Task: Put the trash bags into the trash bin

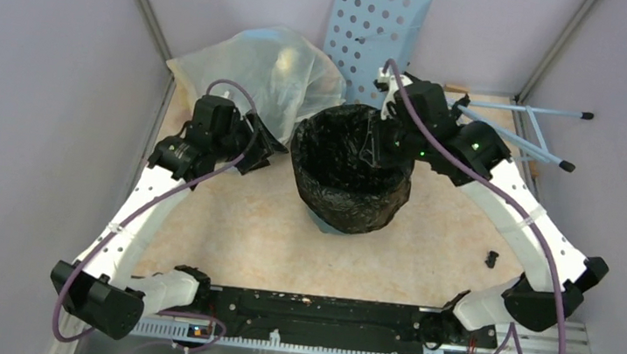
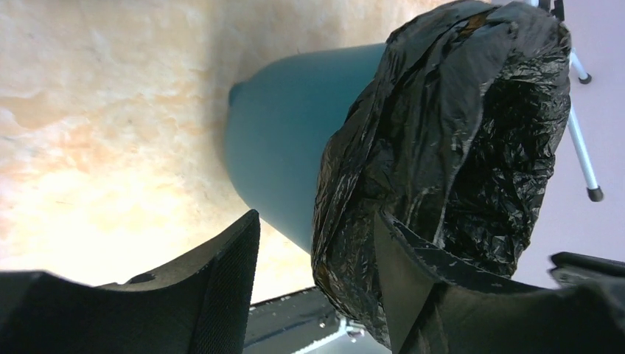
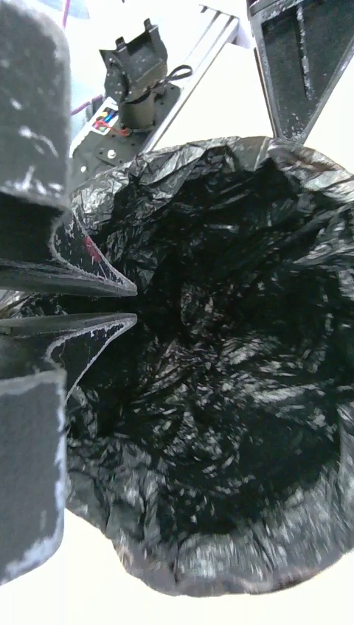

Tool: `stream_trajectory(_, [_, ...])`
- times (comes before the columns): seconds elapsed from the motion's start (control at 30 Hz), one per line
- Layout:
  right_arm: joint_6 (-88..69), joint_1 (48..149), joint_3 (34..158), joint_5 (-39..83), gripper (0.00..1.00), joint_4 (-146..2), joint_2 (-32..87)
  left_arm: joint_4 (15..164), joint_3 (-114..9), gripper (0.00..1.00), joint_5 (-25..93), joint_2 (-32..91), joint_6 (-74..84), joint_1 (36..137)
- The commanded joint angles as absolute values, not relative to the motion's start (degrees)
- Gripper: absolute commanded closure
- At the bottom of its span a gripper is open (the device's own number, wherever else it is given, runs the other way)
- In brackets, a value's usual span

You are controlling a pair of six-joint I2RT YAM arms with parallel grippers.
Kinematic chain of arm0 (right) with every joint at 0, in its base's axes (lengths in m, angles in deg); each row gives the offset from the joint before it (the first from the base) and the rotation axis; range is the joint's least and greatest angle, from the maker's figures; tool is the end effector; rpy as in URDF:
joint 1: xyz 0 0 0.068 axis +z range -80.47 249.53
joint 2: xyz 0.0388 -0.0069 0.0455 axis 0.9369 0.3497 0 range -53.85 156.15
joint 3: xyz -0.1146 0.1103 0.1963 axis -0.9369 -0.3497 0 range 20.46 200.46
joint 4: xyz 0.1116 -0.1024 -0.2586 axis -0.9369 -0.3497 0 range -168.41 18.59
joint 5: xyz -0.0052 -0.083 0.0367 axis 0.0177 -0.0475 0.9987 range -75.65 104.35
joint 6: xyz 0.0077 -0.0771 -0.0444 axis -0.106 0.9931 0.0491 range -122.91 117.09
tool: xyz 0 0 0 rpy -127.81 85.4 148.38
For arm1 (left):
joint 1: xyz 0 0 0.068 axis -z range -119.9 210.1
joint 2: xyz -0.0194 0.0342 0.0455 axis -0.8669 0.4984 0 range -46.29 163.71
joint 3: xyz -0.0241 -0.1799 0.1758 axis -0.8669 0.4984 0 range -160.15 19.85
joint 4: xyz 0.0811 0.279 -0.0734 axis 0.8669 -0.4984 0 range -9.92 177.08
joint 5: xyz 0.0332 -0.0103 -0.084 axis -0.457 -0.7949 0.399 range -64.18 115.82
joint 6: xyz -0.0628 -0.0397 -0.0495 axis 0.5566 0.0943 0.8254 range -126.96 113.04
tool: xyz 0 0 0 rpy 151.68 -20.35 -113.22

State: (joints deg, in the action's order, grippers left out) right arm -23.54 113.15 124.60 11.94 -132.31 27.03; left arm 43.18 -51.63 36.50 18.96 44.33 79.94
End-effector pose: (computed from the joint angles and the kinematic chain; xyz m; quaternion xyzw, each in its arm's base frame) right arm 0.2496 0.2332 0.4276 -0.1697 0.8811 0.2185 0.3836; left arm 0.2922 -0.1211 0.3319 -0.2027 0.8713 -0.3233 0.3086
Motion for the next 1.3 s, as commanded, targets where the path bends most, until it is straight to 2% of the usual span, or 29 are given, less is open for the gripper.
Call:
stream_trajectory(0.0, [-23.31, 115.28, 122.89, 11.99, 0.89, -128.36, 28.62, 52.86, -47.69, 0.36, 43.33, 17.48, 48.30, 79.43])
stream_trajectory(0.1, [-22.34, 115.61, 122.10, 12.75, 1.00, -127.95, 30.63, 54.44, -46.43, 0.36, 43.04, 17.01, 48.09, 79.33])
stream_trajectory(0.63, [-20.49, 116.27, 111.29, 13.43, 1.00, -121.56, 38.66, 59.31, -41.83, 0.35, 42.83, 20.43, 44.14, 78.82])
stream_trajectory(0.87, [-16.41, 120.58, 112.19, 3.62, 1.00, -128.53, 44.50, 59.67, -39.05, 0.34, 43.03, 23.32, 40.66, 78.73])
stream_trajectory(1.27, [-22.89, 119.87, 103.66, 10.21, 1.00, -123.19, 47.57, 64.21, -34.34, 0.35, 46.55, 26.57, 39.36, 78.65])
